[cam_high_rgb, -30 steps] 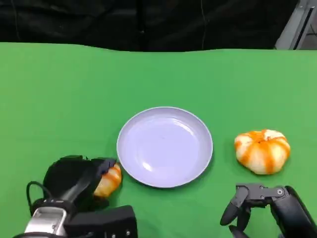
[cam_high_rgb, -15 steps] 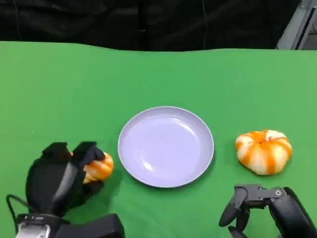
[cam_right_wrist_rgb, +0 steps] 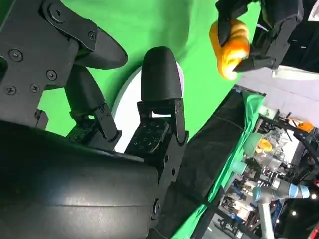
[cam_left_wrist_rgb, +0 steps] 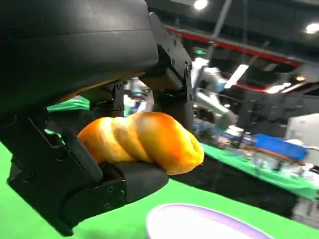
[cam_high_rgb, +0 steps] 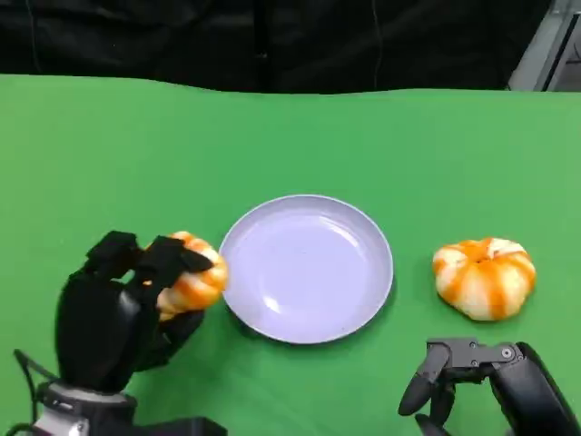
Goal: Grasp the bread from the table and place it into the plate.
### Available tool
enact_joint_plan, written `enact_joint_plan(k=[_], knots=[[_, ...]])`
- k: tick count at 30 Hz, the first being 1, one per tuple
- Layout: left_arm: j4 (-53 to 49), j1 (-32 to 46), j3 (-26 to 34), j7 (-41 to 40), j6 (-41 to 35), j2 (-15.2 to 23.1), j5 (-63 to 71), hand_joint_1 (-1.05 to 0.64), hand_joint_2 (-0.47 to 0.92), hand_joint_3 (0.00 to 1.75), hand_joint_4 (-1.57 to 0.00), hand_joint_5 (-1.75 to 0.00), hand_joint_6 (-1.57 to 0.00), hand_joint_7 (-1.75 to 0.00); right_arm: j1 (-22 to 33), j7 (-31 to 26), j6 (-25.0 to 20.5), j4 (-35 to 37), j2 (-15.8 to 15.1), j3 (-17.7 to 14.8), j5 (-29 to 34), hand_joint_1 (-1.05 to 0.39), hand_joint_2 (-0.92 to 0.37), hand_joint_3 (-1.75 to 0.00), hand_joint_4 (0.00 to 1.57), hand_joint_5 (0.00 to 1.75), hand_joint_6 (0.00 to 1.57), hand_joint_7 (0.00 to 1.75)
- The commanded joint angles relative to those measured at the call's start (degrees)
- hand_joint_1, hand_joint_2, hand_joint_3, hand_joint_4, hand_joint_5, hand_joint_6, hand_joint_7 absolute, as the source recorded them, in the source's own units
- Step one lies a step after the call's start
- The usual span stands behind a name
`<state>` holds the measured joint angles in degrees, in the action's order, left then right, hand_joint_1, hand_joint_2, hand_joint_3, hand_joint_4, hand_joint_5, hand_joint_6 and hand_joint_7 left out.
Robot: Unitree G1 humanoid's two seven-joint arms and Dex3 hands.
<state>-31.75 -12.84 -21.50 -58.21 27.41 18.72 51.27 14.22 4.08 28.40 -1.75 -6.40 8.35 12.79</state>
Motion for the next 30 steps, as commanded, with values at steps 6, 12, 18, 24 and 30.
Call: enact_joint_plan(k=[6, 12, 18, 24, 30], knots=[[-6.4, -9.6, -3.5, -1.2, 0.9, -2.7, 1.6, -0.14, 0.08, 1.67, -0.95, -1.73, -0.93, -1.38, 0.3, -0.4, -0.9, -0.9, -0.2, 0.1, -0.2, -0.09, 0.03, -1.52, 1.07, 1.46, 1.12, 1.02], [-11.4, -15.2, -6.0, 1.1, 2.1, -5.8, 0.4, -0.15, 0.17, 1.61, -0.93, -1.75, -0.84, -1.56, 0.3, -0.6, -0.6, -0.6, -0.2, 0.4, -0.3, -0.09, 0.04, -1.51, 1.07, 1.46, 1.12, 1.02], [-18.1, -21.0, -8.6, 2.2, 2.8, -9.8, 0.5, -0.17, 0.27, 1.41, -0.94, -1.75, -0.77, -1.71, 0.4, -0.7, -1.0, -0.8, -0.5, 0.4, 0.2, -0.09, 0.02, -1.50, 1.08, 1.48, 1.12, 1.01], [-23.2, -24.9, -9.9, 4.7, 1.9, -12.9, -0.4, -0.12, 0.26, 1.23, -0.92, -1.75, -0.75, -1.73, 0.5, -0.8, -0.6, -0.5, -0.5, 0.5, 0.1, -0.10, 0.01, -1.47, 1.08, 1.48, 1.13, 1.01], [-26.1, -26.6, -9.7, 12.3, 0.2, -15.3, -3.5, -0.12, 0.33, 1.11, -0.86, -1.71, -0.84, -1.41, 0.8, -0.7, -1.4, -1.4, -0.4, 0.8, 0.2, -0.08, 0.03, -1.51, 1.07, 1.47, 1.13, 1.01]])
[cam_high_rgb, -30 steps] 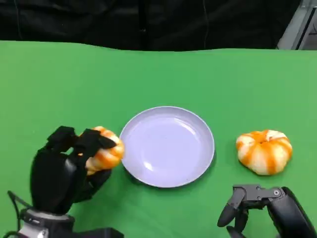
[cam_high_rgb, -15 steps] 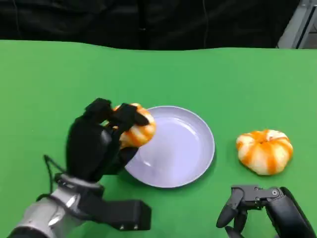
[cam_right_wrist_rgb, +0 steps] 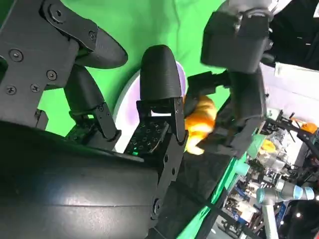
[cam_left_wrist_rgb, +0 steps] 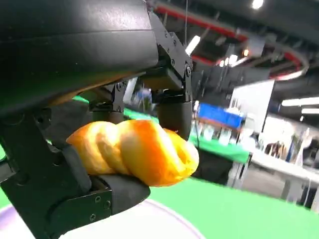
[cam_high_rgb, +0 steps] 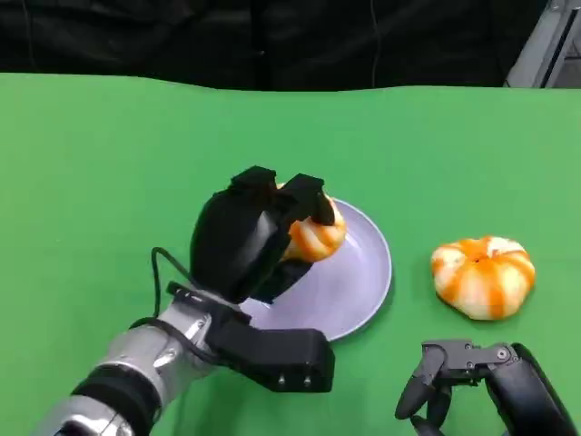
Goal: Grasp the bread from the table and place it into the plate.
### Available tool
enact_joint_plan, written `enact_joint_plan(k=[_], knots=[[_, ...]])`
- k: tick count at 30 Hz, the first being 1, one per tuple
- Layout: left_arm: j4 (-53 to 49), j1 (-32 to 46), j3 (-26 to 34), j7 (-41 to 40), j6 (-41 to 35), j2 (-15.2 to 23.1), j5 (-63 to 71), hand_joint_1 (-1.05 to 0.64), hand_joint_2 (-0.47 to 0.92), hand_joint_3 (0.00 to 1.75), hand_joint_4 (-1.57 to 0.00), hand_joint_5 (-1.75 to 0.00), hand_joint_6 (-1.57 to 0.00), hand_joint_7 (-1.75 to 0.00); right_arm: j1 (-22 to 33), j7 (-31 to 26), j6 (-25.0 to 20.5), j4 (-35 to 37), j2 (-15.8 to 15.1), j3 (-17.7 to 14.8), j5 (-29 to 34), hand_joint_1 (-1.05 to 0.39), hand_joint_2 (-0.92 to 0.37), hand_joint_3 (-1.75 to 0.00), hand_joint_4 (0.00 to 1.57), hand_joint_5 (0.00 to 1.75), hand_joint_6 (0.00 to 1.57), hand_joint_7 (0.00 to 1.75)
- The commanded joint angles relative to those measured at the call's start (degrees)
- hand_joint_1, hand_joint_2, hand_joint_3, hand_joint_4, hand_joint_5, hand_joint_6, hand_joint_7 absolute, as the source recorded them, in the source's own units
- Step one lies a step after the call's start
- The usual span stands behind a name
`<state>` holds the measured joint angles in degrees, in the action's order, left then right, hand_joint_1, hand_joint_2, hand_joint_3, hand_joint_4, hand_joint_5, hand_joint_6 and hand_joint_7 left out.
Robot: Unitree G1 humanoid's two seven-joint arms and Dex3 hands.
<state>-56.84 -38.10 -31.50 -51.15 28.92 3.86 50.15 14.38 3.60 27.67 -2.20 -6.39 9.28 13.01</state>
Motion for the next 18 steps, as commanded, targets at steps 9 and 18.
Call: enact_joint_plan(k=[9, 18], knots=[[6.8, 1.4, -0.4, 29.6, -12.3, 1.2, -5.0, -0.62, 0.92, 0.24, -0.01, -0.28, -0.17, -0.02, 0.7, -0.5, -0.4, -1.0, -0.5, -0.2, 0.5, -0.09, 0.02, -1.49, 1.08, 1.42, 1.14, 0.99], [17.3, 4.0, -0.9, 47.0, -22.8, 3.6, -5.7, -0.91, 0.92, 0.43, 0.00, 0.00, -0.01, 0.00, 0.6, -0.4, -0.4, -0.8, -0.5, -0.3, 0.5, -0.08, 0.03, -1.51, 1.09, 1.42, 1.15, 0.99]])
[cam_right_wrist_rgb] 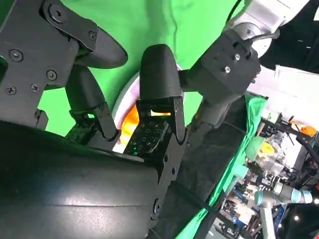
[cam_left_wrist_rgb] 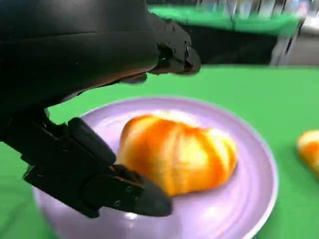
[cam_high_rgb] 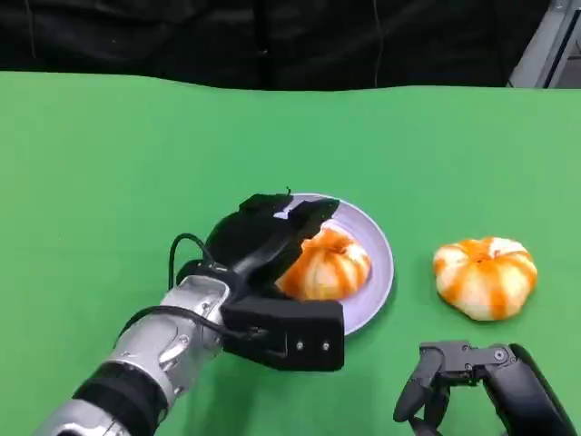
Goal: Grasp the bread from the table and place it into the plate.
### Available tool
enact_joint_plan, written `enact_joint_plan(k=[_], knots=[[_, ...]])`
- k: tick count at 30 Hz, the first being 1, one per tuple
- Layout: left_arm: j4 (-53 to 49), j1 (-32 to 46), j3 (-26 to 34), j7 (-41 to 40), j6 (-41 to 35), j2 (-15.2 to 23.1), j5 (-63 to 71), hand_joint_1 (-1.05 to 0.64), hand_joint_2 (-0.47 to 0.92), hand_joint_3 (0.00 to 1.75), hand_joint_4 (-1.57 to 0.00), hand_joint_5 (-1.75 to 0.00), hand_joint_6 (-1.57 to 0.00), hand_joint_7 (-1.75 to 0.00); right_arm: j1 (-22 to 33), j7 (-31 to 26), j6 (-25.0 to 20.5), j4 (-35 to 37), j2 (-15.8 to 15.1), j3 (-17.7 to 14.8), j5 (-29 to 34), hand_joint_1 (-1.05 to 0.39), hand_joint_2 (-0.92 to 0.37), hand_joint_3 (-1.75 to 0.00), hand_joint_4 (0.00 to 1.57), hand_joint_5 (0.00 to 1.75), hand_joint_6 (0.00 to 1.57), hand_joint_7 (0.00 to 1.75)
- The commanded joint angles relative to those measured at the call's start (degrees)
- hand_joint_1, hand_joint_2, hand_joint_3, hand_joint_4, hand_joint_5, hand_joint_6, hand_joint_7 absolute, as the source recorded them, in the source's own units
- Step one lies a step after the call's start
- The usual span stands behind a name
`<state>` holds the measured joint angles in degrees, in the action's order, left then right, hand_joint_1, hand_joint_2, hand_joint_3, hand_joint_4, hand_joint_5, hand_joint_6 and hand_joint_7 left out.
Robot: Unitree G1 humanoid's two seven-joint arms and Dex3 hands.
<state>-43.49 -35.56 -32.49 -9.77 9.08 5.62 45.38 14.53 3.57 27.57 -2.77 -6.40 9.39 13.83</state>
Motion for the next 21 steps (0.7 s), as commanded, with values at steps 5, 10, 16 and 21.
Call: enact_joint_plan(k=[5, 10, 16, 21], knots=[[10.9, 3.3, 1.1, 10.2, -4.8, 4.3, -1.5, -0.94, 0.92, 0.47, 0.00, 0.00, -0.02, -0.01, 0.7, -0.3, -1.0, -0.9, -0.5, -0.3, -0.2, -0.08, 0.01, -1.49, 1.09, 1.42, 1.15, 0.98], [20.2, 6.3, 2.8, 13.9, -6.6, 7.7, -1.6, -0.94, 0.92, 0.49, 0.00, 0.00, -0.01, -0.01, 0.8, -0.5, -1.1, -1.1, -0.5, -0.4, 0.1, -0.08, 0.01, -1.48, 1.09, 1.43, 1.15, 0.98], [30.6, 9.5, 7.1, 25.0, -7.8, 13.8, -7.0, -0.88, 0.92, 0.40, -0.04, -0.02, -0.07, -0.03, 0.5, -0.4, 0.0, -0.5, -0.6, -0.3, -0.3, -0.06, 0.03, -1.50, 1.08, 1.43, 1.15, 0.98], [40.5, 13.1, 10.9, 35.7, -13.1, 18.4, -11.8, -0.79, 0.92, 0.20, -0.04, -0.03, -0.18, -0.05, 0.5, -0.2, -0.1, -0.5, -0.8, -0.5, -0.6, -0.08, 0.02, -1.51, 1.08, 1.44, 1.14, 0.98]])
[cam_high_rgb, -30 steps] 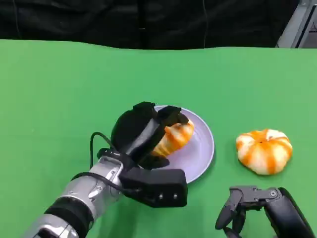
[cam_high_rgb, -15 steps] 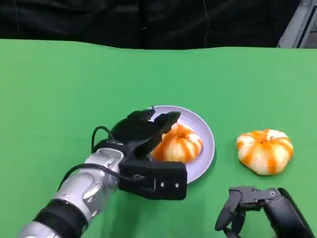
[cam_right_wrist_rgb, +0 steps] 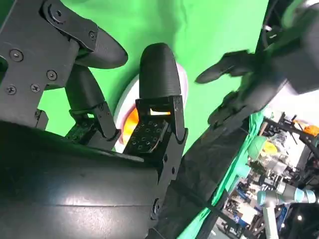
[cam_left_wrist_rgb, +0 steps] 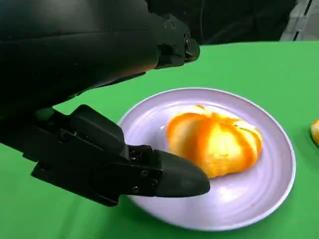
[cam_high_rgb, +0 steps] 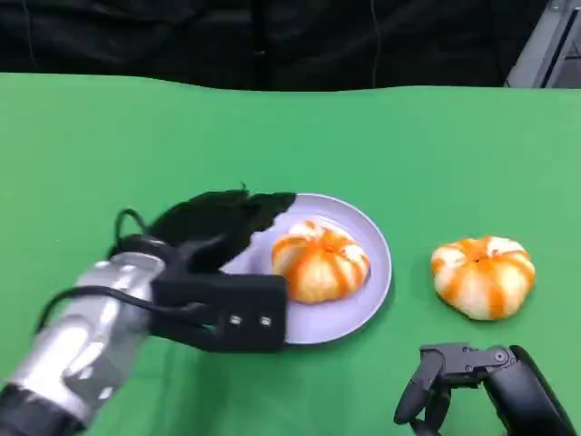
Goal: Grasp the bread from the table and place it into the plate.
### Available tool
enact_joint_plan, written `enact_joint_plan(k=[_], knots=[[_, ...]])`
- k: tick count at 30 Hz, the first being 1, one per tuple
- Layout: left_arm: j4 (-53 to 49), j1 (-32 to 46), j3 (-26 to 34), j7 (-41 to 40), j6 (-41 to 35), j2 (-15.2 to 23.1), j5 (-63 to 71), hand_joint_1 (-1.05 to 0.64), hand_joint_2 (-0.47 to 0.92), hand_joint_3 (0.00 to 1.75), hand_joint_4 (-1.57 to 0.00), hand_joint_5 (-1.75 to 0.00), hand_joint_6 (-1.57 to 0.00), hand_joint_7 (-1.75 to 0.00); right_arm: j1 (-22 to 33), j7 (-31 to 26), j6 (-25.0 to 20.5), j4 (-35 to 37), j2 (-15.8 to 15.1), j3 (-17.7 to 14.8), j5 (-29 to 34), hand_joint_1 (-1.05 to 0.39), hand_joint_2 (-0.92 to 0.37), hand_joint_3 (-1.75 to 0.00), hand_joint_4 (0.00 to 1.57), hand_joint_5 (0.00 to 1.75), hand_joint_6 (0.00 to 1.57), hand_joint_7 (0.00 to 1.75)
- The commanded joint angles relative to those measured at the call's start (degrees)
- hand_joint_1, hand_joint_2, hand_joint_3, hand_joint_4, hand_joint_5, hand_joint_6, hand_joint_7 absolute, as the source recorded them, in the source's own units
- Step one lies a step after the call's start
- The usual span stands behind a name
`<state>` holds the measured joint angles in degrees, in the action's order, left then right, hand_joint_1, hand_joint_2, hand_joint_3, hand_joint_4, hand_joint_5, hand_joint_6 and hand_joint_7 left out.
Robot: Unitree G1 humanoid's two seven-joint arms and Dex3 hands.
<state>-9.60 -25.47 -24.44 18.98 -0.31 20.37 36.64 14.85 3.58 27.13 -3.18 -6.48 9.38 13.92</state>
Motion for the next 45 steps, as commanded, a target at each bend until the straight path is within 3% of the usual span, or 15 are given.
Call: enact_joint_plan(k=[1, 9, 12, 14, 18, 19, 21, 22, 23, 24, 27, 29, 33, 35, 45], knots=[[9.1, 4.4, 4.0, 9.0, -4.6, 4.7, -4.7, -0.76, 0.92, 0.16, -0.04, -0.03, -0.19, -0.05, 0.2, -0.3, 0.5, 0.0, -0.7, -0.5, -0.6, -0.08, 0.02, -1.50, 1.08, 1.44, 1.14, 0.98], [17.9, 18.1, 13.8, 8.5, 3.2, 7.3, -18.2, -0.59, 0.92, 0.08, -0.23, -0.13, -0.32, -0.07, 0.2, 0.0, 0.3, 0.0, -0.7, -0.5, -1.1, -0.10, 0.02, -1.51, 1.07, 1.45, 1.14, 0.99], [18.5, 23.4, 17.2, 6.2, 7.5, 6.1, -22.5, -0.49, 0.92, 0.07, -0.42, -0.21, -0.44, -0.09, 0.1, 0.1, 0.6, 0.3, -0.6, -0.5, -1.5, -0.10, 0.02, -1.52, 1.07, 1.46, 1.14, 1.00], [17.5, 26.4, 19.0, 3.4, 12.7, 4.7, -24.8, -0.33, 0.91, 0.03, -0.65, -0.30, -0.64, -0.13, 0.1, 0.1, 0.5, 0.3, -0.7, -0.5, -1.5, -0.10, 0.02, -1.52, 1.07, 1.46, 1.13, 1.00], [14.9, 32.3, 22.1, -1.3, 21.2, 1.5, -28.2, -0.12, 0.92, 0.06, -0.89, -0.42, -0.89, -0.19, 0.4, 0.2, 0.1, -0.4, -0.9, -0.4, -1.3, -0.09, 0.02, -1.53, 1.07, 1.46, 1.13, 1.01], [14.6, 33.5, 22.6, -2.1, 22.5, 0.8, -28.9, -0.07, 0.90, 0.14, -0.90, -0.48, -0.94, -0.20, 0.4, 0.1, 0.1, -0.5, -0.9, -0.4, -1.3, -0.09, 0.02, -1.54, 1.07, 1.46, 1.13, 1.01], [14.3, 35.7, 23.4, -3.9, 24.7, -1.1, -30.2, 0.02, 0.62, 0.80, -0.87, -0.77, -1.05, -0.21, 0.5, 0.1, 0.3, -0.5, -0.9, -0.5, -1.4, -0.09, 0.03, -1.54, 1.07, 1.48, 1.13, 1.01], [14.2, 36.5, 23.7, -4.6, 25.5, -1.9, -30.6, 0.04, 0.55, 1.04, -0.88, -0.92, -1.09, -0.26, 0.5, 0.2, 0.3, -0.5, -1.0, -0.5, -1.5, -0.09, 0.02, -1.54, 1.07, 1.48, 1.13, 1.01], [14.0, 37.4, 23.9, -5.3, 26.5, -3.0, -31.4, 0.05, 0.50, 1.18, -0.87, -1.01, -1.10, -0.32, 0.5, 0.3, 0.3, -0.5, -1.0, -0.6, -1.6, -0.09, 0.02, -1.54, 1.07, 1.47, 1.13, 1.01], [13.8, 38.4, 24.1, -6.5, 27.5, -4.5, -32.2, 0.03, 0.49, 1.25, -0.88, -1.21, -1.08, -0.56, 0.5, 0.2, 0.4, -0.5, -1.1, -0.6, -1.5, -0.09, 0.03, -1.54, 1.07, 1.48, 1.13, 1.01], [14.2, 41.2, 24.4, -9.7, 28.6, -8.3, -32.4, 0.03, 0.40, 1.43, -0.92, -1.54, -0.91, -1.31, 0.6, 0.3, 0.5, -0.6, -1.2, -0.8, -1.7, -0.10, 0.03, -1.54, 1.07, 1.48, 1.13, 1.02], [14.3, 42.3, 24.5, -11.2, 29.5, -9.6, -31.5, 0.03, 0.37, 1.51, -0.89, -1.68, -0.83, -1.53, 0.7, 0.6, 0.3, -0.7, -1.4, -0.9, -2.1, -0.11, 0.02, -1.53, 1.07, 1.47, 1.12, 1.02], [14.2, 43.0, 24.4, -12.7, 30.1, -11.9, -32.2, 0.04, 0.35, 1.55, -0.90, -1.74, -0.76, -1.66, 0.8, 0.4, 0.2, -0.9, -1.5, -0.9, -1.6, -0.12, 0.01, -1.51, 1.06, 1.48, 1.11, 1.03], [13.3, 42.8, 24.3, -12.1, 29.2, -13.3, -35.5, 0.06, 0.40, 1.47, -0.93, -1.75, -0.76, -1.70, 0.8, 0.4, 0.3, -0.8, -1.6, -0.9, -1.7, -0.10, 0.00, -1.50, 1.05, 1.47, 1.11, 1.03], [5.4, 39.7, 24.4, -9.1, 35.5, -13.4, -38.2, 0.04, 0.45, 1.40, -0.92, -1.75, -0.76, -1.68, 0.6, 0.4, 1.0, -0.3, -1.8, -0.9, -1.9, -0.09, -0.01, -1.50, 1.05, 1.45, 1.11, 1.03]])
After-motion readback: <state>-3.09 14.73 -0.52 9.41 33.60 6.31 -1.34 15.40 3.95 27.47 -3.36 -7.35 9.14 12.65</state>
